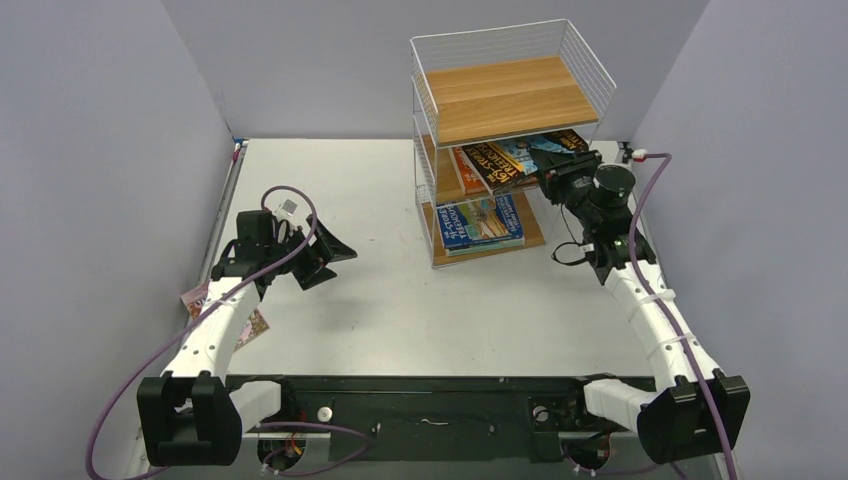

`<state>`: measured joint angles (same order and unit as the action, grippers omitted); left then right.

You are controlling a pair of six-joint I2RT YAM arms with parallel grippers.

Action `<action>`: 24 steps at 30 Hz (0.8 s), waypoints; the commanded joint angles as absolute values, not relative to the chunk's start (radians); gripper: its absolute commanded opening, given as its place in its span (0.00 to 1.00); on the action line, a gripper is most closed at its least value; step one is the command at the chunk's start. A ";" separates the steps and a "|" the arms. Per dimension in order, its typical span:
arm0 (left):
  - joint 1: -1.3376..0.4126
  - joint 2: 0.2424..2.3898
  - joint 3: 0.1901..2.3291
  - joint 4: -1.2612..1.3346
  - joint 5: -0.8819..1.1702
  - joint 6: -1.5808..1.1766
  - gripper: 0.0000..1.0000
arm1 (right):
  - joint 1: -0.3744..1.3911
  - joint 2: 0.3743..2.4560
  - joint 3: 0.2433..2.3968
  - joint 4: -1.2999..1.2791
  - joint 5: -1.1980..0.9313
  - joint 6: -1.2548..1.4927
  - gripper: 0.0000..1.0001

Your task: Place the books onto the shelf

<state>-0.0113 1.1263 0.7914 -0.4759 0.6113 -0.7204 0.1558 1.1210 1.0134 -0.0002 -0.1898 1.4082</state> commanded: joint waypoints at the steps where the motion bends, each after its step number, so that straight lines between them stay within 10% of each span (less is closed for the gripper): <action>1: -0.005 1.101 0.796 -0.468 0.615 -0.703 0.83 | 0.178 1.151 1.082 0.136 -0.101 1.438 0.00; 24: 0.047 1.108 0.789 -0.473 0.627 -0.683 0.83 | 0.266 1.239 1.100 0.071 0.075 1.464 0.00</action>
